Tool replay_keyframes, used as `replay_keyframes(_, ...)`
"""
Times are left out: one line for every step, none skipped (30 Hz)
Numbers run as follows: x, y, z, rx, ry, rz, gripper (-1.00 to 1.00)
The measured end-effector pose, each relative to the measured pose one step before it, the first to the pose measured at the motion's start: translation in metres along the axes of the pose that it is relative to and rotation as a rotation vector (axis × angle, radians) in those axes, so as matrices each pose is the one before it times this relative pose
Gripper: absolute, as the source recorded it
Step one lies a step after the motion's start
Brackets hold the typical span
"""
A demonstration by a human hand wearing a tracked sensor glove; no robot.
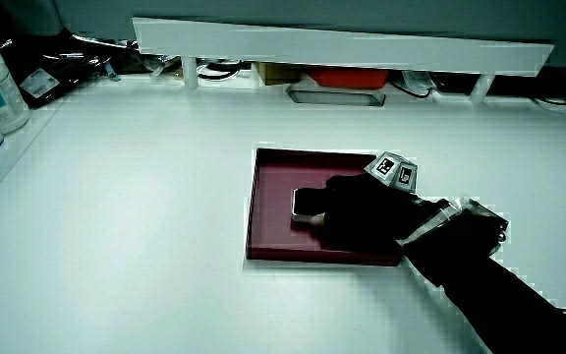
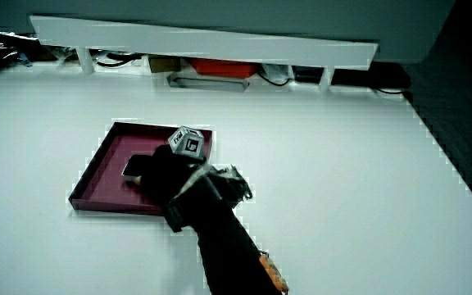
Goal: Place eraser
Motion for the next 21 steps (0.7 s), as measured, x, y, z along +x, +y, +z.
replay_keyframes(-0.00057,-0.00105,0.00087,0.00558,0.0069,0.00027,-0.1)
replay_keyframes(0.00175,0.00083,-0.00104,0.00144,-0.00338,-0.00869,-0.14)
replay_keyframes(0.00081,0.00032,-0.00049,-0.00366,0.00455,0.00652,-0.19)
replay_keyframes(0.00077,-0.00024,-0.00037,0.00687,0.001,-0.00004,-0.24)
replay_keyframes(-0.00164,-0.00169,0.00169,-0.00175,0.00885,0.00727,-0.29)
replay_keyframes(0.00323,0.00181,-0.00238,-0.00771,-0.00231,-0.00809,-0.33)
replay_keyframes(-0.00038,-0.00165,0.00115,0.00532,0.00244,0.00969,-0.38)
replay_keyframes(0.00252,0.00024,-0.00064,0.01245,0.002,-0.00159,-0.43)
replay_keyframes(-0.00028,-0.00184,0.00175,0.00552,0.00803,0.00659,-0.48)
replay_keyframes(-0.00073,-0.00193,0.00235,0.00824,0.01006,0.00649,-0.52)
replay_keyframes(0.00047,-0.001,0.001,-0.00529,0.00365,0.00274,-0.57)
replay_keyframes(-0.00055,-0.00212,0.00216,0.00544,0.00244,0.00279,-0.62)
replay_keyframes(0.0002,-0.00167,0.00128,-0.00475,0.00779,0.0089,-0.67)
replay_keyframes(-0.00331,-0.0042,0.00415,-0.00303,0.00775,0.00993,-0.71)
replay_keyframes(-0.00158,-0.00283,0.0027,-0.00107,-0.00844,0.00882,-0.76)
replay_keyframes(-0.00202,-0.00379,0.00348,-0.00113,-0.00256,0.00066,-0.81)
replay_keyframes(-0.00039,-0.0033,0.00276,0.01406,-0.00816,0.00856,-0.86)
replay_keyframes(-0.00297,-0.00453,0.00431,-0.01,0.01595,0.01621,-0.9)
replay_keyframes(0.00163,-0.00287,0.00088,0.00067,-0.01326,0.00054,-0.95)
replay_keyframes(-0.00367,-0.00634,0.00393,-0.02384,0.01211,0.00327,-1.0)
replay_keyframes(-0.00373,-0.00642,0.00374,-0.02384,0.01211,0.00327,-1.0)
